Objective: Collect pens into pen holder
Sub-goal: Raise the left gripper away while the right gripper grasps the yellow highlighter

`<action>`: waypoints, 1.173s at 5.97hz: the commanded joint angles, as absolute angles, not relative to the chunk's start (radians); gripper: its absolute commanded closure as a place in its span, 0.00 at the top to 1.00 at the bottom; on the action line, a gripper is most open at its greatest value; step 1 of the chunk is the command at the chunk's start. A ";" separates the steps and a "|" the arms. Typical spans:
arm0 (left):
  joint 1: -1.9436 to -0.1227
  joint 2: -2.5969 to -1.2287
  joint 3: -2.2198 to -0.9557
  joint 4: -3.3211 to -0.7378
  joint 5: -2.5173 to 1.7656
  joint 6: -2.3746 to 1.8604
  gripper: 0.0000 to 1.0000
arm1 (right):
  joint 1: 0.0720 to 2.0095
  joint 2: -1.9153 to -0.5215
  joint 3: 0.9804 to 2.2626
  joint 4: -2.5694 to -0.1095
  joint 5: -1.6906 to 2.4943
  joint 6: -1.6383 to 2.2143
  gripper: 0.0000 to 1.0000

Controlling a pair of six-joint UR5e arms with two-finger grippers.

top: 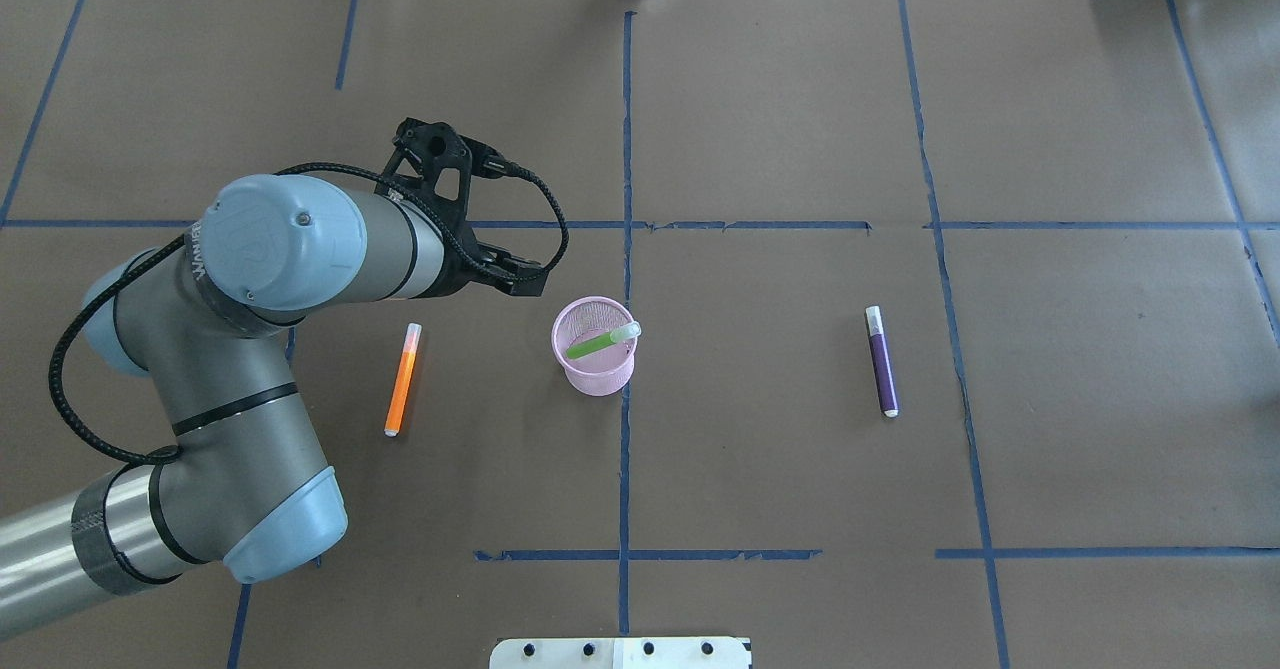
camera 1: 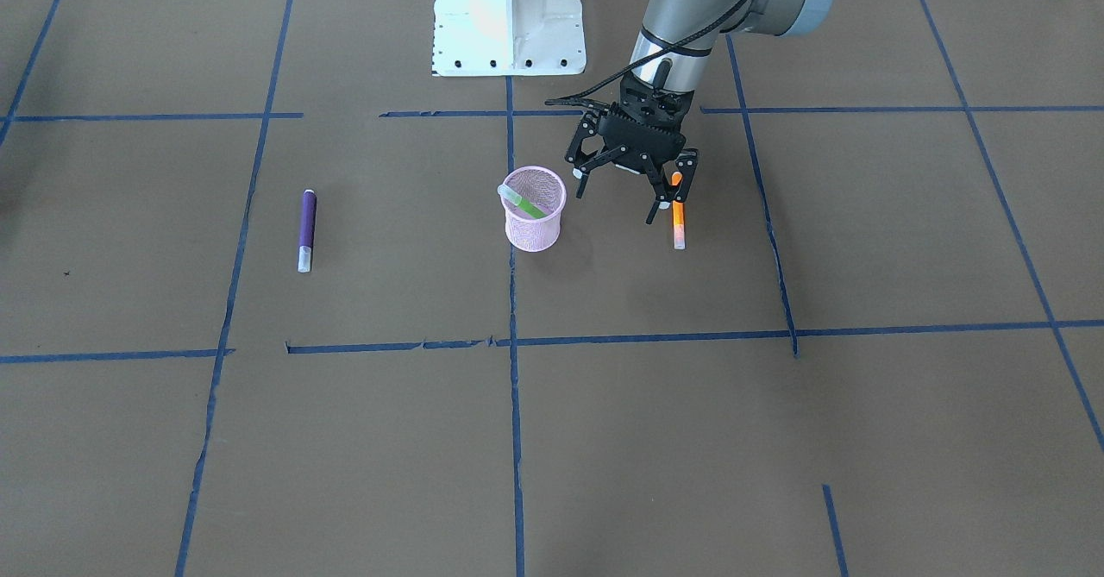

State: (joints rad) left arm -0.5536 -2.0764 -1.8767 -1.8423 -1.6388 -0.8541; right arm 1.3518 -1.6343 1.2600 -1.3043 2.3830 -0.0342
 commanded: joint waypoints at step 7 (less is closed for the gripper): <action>-0.736 -1.965 -1.930 -1.839 -1.921 -0.838 1.00 | 1.080 -1.657 1.998 -1.069 2.295 0.798 0.00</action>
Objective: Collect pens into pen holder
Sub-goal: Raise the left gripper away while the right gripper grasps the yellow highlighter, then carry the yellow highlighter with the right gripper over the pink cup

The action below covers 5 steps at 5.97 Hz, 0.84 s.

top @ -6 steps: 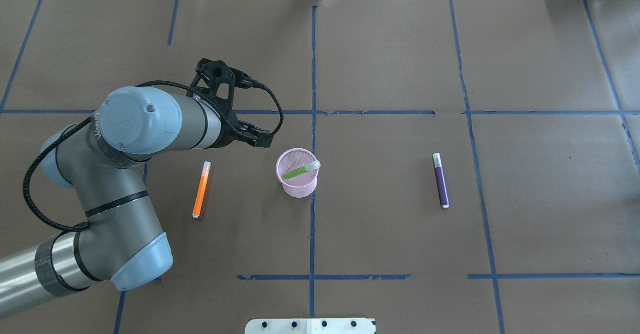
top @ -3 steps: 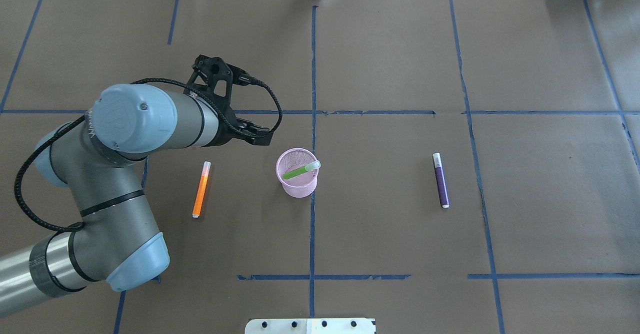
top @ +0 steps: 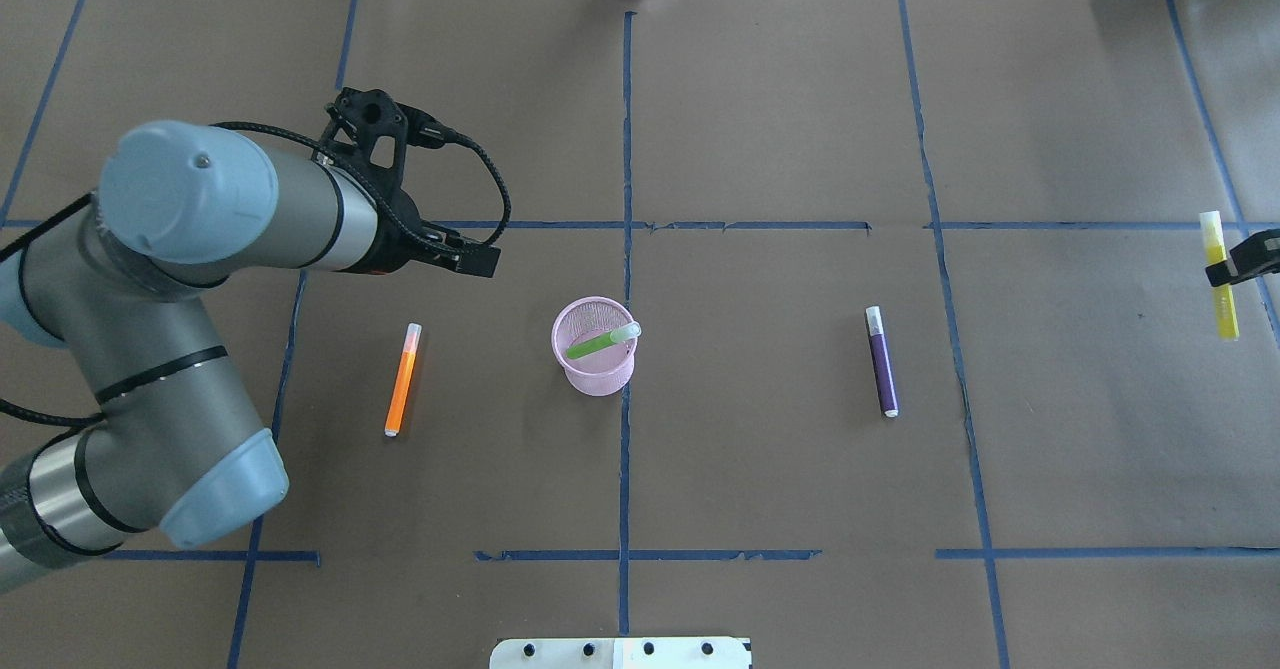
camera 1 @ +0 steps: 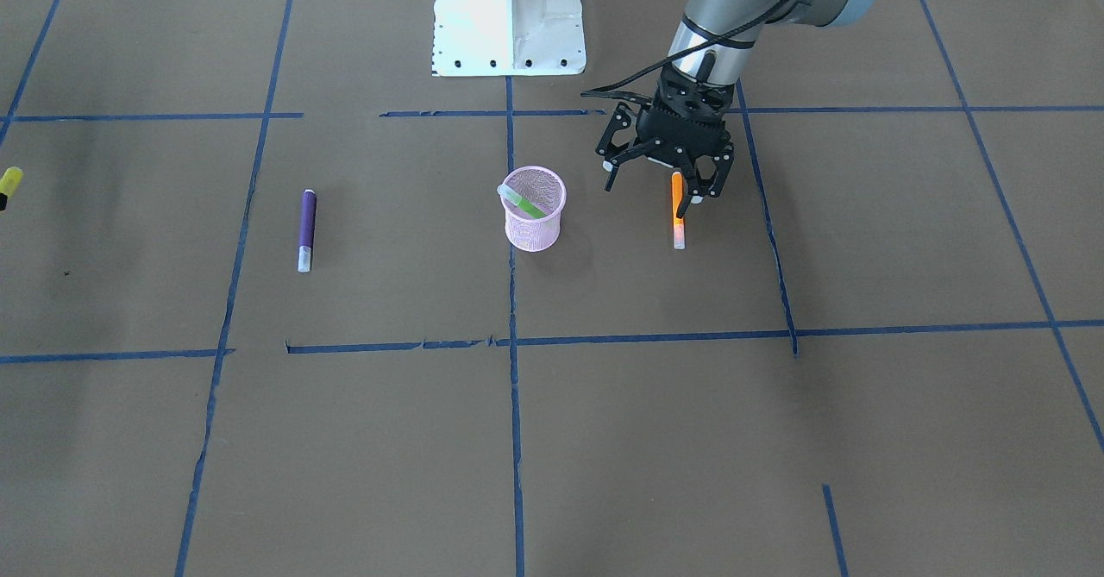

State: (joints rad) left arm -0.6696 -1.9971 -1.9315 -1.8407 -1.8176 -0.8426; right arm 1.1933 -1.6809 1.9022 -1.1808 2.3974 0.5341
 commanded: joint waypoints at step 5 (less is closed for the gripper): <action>-0.807 -1.839 -1.940 -1.836 -2.048 -0.839 1.00 | 0.342 -1.150 2.105 -1.285 1.233 1.461 0.00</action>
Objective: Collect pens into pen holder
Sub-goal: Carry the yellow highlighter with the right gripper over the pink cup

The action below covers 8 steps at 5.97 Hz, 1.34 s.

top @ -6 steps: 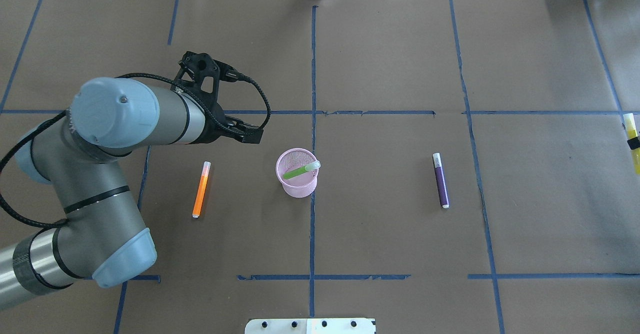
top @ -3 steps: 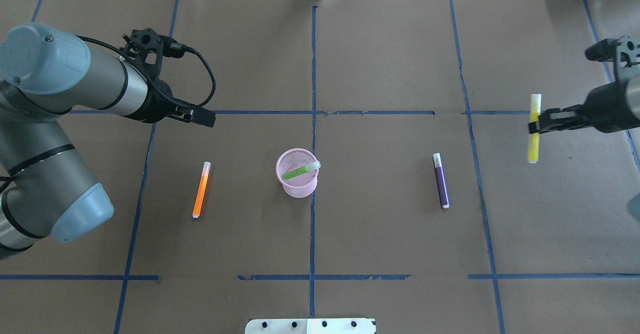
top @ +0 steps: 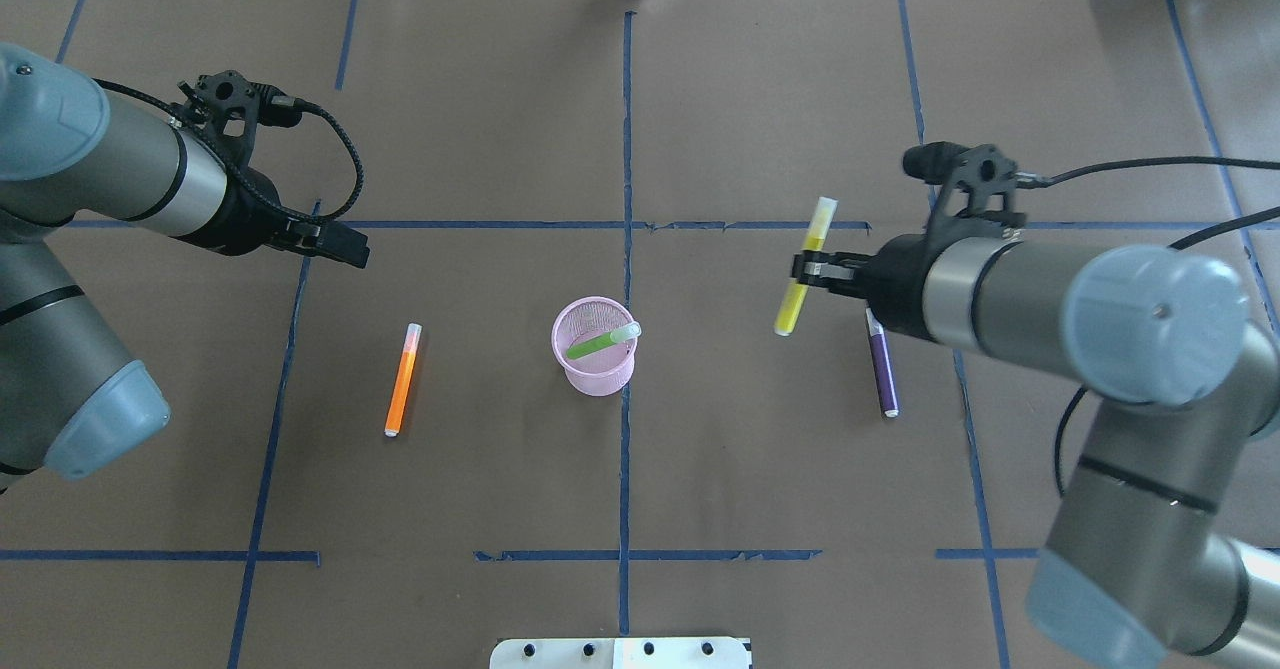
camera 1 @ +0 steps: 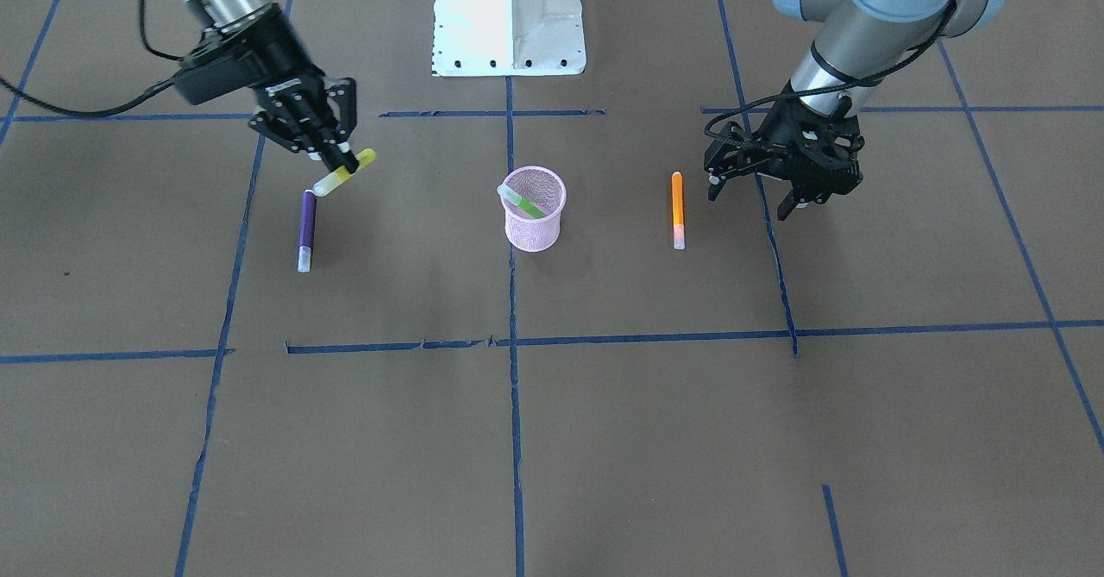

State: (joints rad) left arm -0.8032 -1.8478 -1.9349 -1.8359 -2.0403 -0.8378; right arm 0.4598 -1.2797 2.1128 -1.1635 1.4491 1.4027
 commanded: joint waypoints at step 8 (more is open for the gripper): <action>-0.812 -1.845 -1.922 -1.839 -2.089 -0.926 1.00 | 0.163 -0.966 1.736 -1.172 0.773 1.664 0.99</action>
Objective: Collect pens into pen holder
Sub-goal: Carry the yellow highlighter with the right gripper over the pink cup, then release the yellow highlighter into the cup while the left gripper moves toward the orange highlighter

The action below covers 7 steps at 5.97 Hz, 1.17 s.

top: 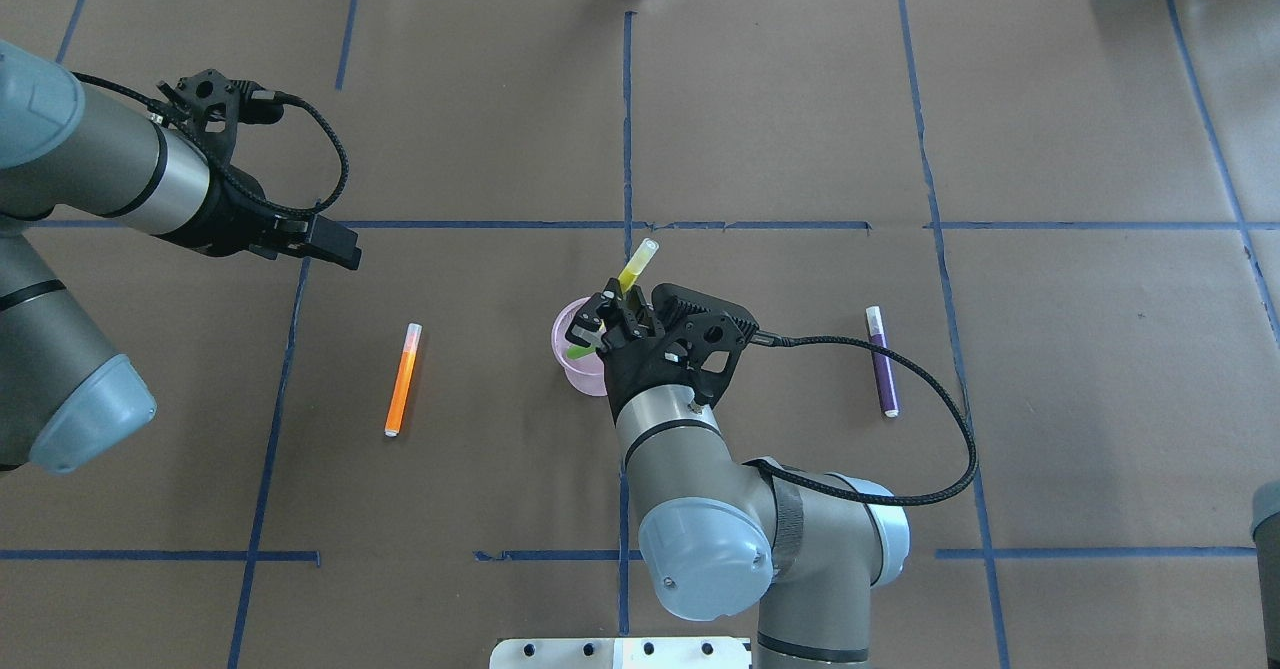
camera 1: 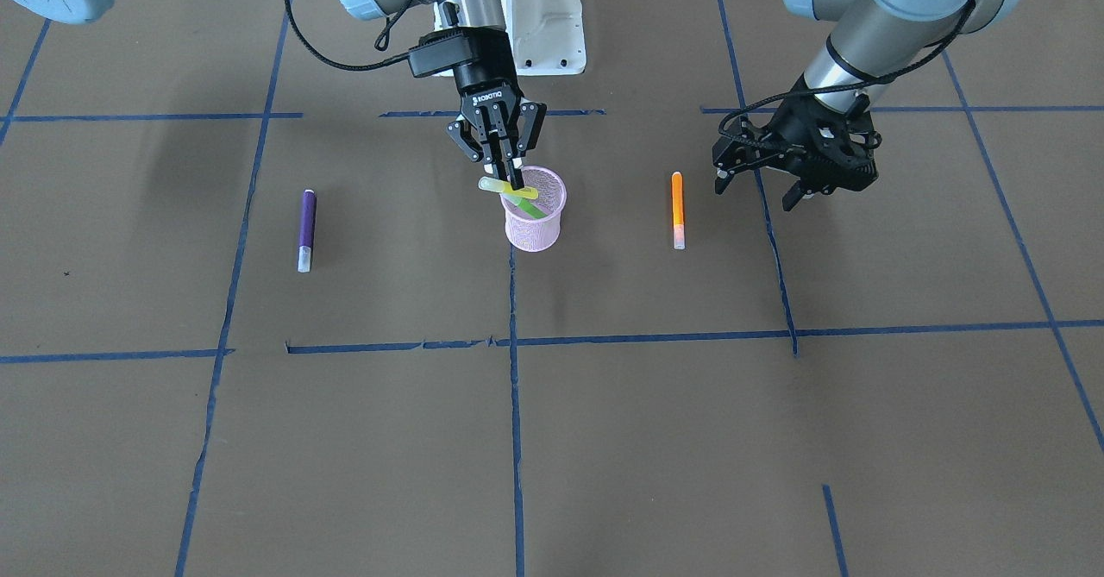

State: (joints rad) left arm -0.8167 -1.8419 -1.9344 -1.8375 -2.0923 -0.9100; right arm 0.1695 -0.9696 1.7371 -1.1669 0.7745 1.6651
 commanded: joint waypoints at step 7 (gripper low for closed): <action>-0.663 -2.005 -1.697 -1.655 -2.102 -0.946 1.00 | 0.547 -1.299 2.011 -1.167 1.639 1.432 1.00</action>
State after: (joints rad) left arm -0.6814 -1.9884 -1.6964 -1.7362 -2.1031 -0.9436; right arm 0.4503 -1.2457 2.0042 -1.1696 1.4551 1.4982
